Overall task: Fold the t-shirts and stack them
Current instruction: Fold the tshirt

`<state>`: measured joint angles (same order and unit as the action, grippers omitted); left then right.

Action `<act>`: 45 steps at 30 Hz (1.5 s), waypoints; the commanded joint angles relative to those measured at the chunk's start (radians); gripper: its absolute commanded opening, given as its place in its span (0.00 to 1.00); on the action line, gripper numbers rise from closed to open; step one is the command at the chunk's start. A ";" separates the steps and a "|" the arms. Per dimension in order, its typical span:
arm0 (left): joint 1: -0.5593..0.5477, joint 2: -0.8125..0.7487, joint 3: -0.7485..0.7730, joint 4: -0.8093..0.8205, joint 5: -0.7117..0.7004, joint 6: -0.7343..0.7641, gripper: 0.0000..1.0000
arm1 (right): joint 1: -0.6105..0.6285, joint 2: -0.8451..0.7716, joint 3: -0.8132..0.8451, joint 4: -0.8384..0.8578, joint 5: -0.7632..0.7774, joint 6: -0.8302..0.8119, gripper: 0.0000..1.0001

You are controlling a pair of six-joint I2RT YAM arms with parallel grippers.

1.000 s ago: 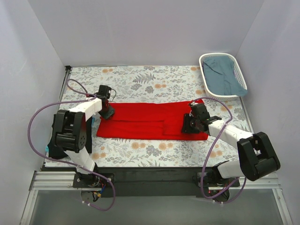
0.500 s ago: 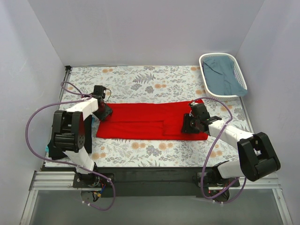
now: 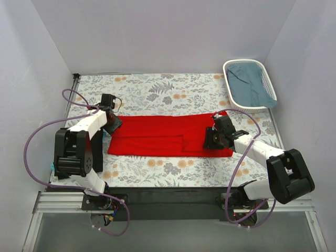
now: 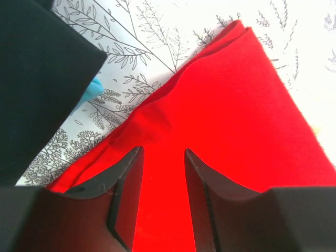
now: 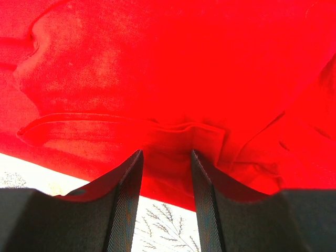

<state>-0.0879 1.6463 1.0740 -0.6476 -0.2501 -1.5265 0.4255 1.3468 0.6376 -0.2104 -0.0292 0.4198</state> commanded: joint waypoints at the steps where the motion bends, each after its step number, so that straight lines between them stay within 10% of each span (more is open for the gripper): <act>1: -0.015 -0.038 0.018 0.055 0.038 0.080 0.35 | -0.005 -0.049 0.027 -0.017 -0.002 0.008 0.49; 8: -0.295 -0.103 0.059 0.155 0.048 0.305 0.39 | -0.004 -0.107 0.079 -0.030 0.047 0.039 0.51; 17: -0.576 -0.010 -0.014 -0.007 -0.104 0.215 0.20 | -0.007 0.093 0.207 -0.014 0.143 0.043 0.56; 45: -0.872 0.248 0.073 0.232 0.290 -0.121 0.15 | -0.008 0.842 0.942 -0.112 -0.146 -0.183 0.60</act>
<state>-0.9184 1.7985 1.1130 -0.5392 -0.1341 -1.5597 0.4137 2.1067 1.5047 -0.2516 -0.0776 0.3031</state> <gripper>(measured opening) 0.152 0.587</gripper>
